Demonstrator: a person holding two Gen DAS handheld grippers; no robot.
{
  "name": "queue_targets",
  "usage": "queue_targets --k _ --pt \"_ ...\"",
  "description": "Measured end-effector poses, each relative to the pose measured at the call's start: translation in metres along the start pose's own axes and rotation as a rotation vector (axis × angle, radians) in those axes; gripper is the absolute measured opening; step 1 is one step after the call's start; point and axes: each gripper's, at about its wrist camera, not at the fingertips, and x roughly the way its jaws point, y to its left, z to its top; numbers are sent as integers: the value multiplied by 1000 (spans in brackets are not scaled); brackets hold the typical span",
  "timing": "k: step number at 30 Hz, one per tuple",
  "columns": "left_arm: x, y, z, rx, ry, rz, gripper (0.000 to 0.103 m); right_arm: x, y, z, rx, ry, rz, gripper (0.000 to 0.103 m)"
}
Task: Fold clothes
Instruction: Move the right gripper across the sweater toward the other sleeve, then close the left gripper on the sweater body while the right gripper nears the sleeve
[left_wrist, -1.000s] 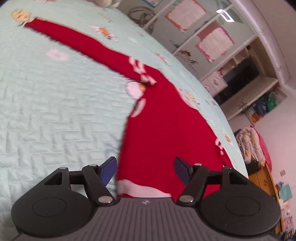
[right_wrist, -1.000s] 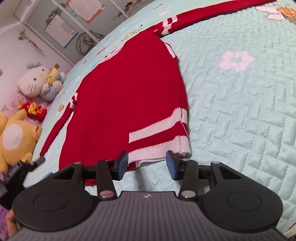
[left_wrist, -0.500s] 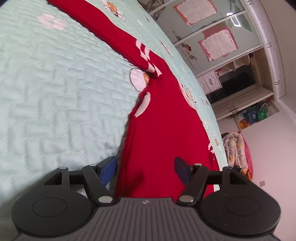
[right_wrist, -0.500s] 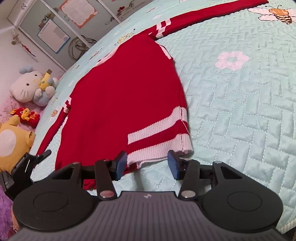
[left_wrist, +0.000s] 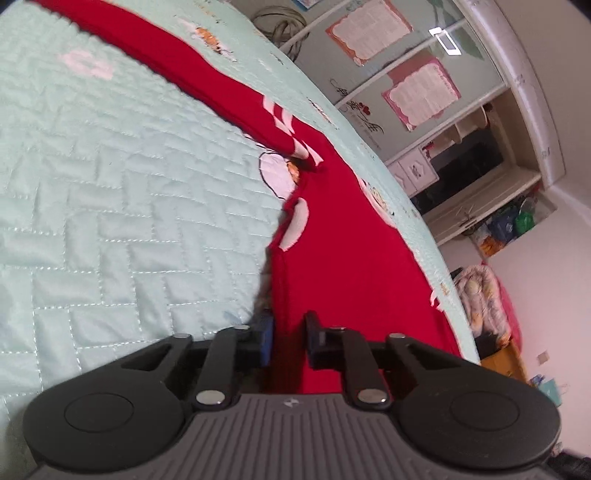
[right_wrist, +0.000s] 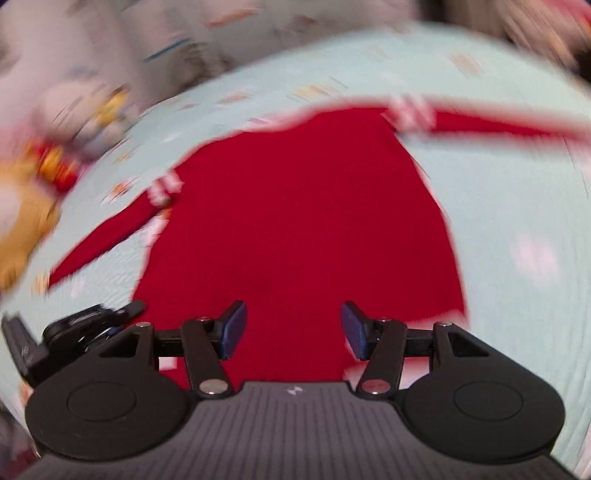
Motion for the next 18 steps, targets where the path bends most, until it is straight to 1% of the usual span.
queue_targets --k 4,7,10,12,13,16,18 --pt "0 9 1 -75 -9 -21 16 7 93 38 -414 -84 31 57" --pt "-1 15 2 -133 -15 -37 16 24 162 57 -694 -116 101 58" --pt "-1 21 3 -195 -18 -56 16 50 229 70 -959 -167 167 58" --pt "-2 26 3 -238 -20 -74 16 69 272 74 -1088 -206 208 59" --pt "-3 29 3 -257 -21 -88 16 79 289 76 -1127 -212 229 59" --pt "-4 39 4 -338 -18 -138 15 112 336 72 -1222 -193 309 59" --pt "-4 47 5 -409 -11 -181 15 135 364 64 -1286 -175 322 59"
